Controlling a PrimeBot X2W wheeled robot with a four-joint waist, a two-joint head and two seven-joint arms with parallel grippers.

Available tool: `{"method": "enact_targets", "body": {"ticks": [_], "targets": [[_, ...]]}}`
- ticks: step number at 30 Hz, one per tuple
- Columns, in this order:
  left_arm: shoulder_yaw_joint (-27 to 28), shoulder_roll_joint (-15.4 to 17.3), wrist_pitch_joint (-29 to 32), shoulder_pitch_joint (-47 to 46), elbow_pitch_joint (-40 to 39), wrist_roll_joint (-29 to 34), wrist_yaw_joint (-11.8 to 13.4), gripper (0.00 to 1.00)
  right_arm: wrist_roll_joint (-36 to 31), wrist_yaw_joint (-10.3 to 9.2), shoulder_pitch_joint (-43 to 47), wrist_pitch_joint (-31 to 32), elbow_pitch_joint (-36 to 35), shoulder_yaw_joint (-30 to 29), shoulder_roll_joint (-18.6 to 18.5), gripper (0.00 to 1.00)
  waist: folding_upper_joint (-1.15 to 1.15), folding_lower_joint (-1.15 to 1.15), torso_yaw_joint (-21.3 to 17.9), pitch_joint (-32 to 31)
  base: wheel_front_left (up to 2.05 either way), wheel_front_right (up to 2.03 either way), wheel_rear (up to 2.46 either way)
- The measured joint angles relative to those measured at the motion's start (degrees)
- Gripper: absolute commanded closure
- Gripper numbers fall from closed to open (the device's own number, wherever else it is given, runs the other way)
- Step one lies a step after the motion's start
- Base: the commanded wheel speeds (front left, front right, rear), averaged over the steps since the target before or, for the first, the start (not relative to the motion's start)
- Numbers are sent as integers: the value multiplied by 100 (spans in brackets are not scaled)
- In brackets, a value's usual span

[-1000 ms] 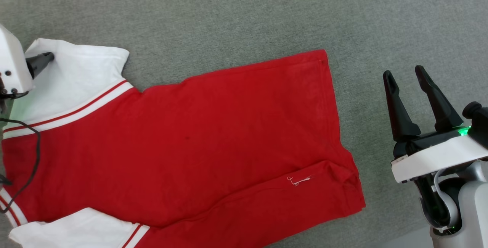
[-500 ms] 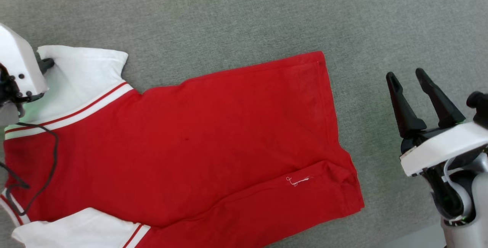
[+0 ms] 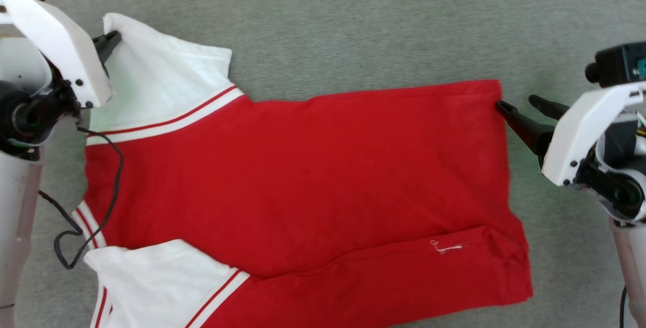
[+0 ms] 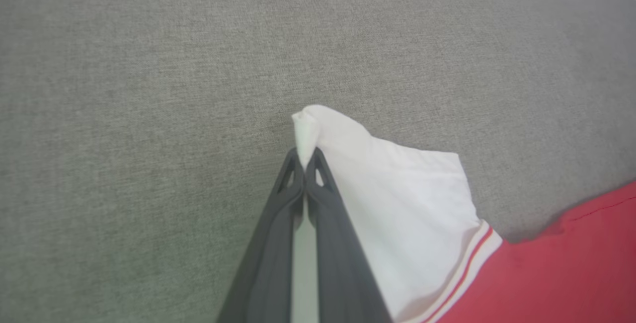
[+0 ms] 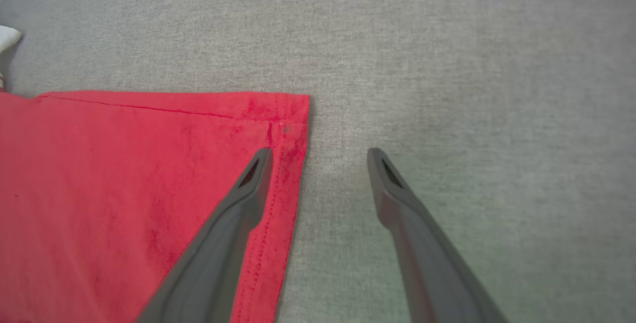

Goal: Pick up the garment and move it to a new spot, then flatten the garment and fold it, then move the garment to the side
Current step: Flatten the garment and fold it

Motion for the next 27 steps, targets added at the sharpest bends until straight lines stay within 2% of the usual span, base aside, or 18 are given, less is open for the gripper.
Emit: {"method": "enact_targets", "body": {"ticks": [9,10,11,12,19,23,27], "targets": [[-205,-175,-279,-75,-303,144,-166,100,43,0,-821,920,905,119,-9,0,0,0,465,222,0,0,0],[-223,-186,-300,-75,-315,148,-174,100,74,1,-889,1022,987,122,-23,34,0,0,494,242,0,0,0],[-238,-200,-328,-75,-320,159,-176,100,92,1,-935,1091,1043,126,-29,83,0,0,517,254,0,0,0],[-253,-210,-335,-75,-320,160,-182,100,109,0,-971,1158,1082,126,-34,100,0,0,537,261,0,0,0],[-287,-235,-500,-65,-271,183,-255,100,118,0,-1043,1198,1120,233,-83,100,0,0,563,195,0,0,0],[-204,-237,-740,46,-243,149,-281,100,27,0,-979,965,940,282,-162,100,0,0,578,13,0,0,0],[-23,-240,-1159,548,-319,57,-269,100,-35,0,-695,638,566,197,-261,100,0,0,625,-370,0,0,0]]}}
